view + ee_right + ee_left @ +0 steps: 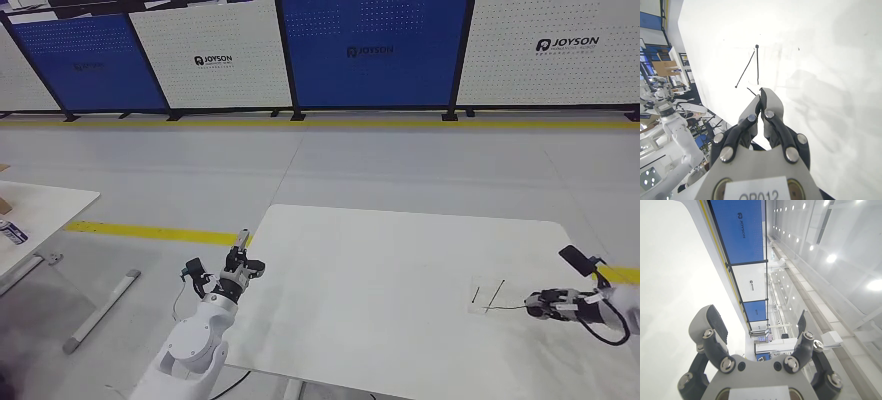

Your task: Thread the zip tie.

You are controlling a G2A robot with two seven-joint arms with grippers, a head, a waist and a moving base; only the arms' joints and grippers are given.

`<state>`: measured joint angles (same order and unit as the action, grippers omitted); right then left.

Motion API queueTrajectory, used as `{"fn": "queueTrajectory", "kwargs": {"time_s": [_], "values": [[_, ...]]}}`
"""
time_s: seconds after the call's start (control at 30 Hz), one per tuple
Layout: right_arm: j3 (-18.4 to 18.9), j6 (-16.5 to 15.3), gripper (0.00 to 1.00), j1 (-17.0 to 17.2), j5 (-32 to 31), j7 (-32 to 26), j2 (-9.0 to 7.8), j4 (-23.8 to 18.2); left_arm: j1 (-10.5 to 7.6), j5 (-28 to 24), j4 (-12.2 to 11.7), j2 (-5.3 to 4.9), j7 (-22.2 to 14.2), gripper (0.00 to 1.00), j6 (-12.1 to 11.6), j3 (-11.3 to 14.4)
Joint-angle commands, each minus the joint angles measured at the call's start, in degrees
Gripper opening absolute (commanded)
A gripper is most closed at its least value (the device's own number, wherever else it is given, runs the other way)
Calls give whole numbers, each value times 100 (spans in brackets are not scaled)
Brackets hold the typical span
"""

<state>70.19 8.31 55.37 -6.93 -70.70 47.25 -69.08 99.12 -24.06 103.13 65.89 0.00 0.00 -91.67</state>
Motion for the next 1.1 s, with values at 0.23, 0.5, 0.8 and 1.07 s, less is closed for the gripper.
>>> {"fn": "queueTrajectory", "kwargs": {"time_s": [0.23, 0.5, 0.8, 1.07], "values": [[905, -577, 0, 775, 907, -46, -171, -262, 0, 0, 0, 0, 0, 100, 0, 0], [905, -577, 0, 775, 907, -46, -171, -262, 0, 0, 0, 0, 0, 100, 0, 0], [1085, -845, 0, 907, 1150, 435, -169, -769, 0, 0, 0, 0, 0, 100, 0, 0], [721, -915, 0, 860, 1071, 860, -88, -1715, 0, 0, 0, 0, 0, 100, 0, 0]]}}
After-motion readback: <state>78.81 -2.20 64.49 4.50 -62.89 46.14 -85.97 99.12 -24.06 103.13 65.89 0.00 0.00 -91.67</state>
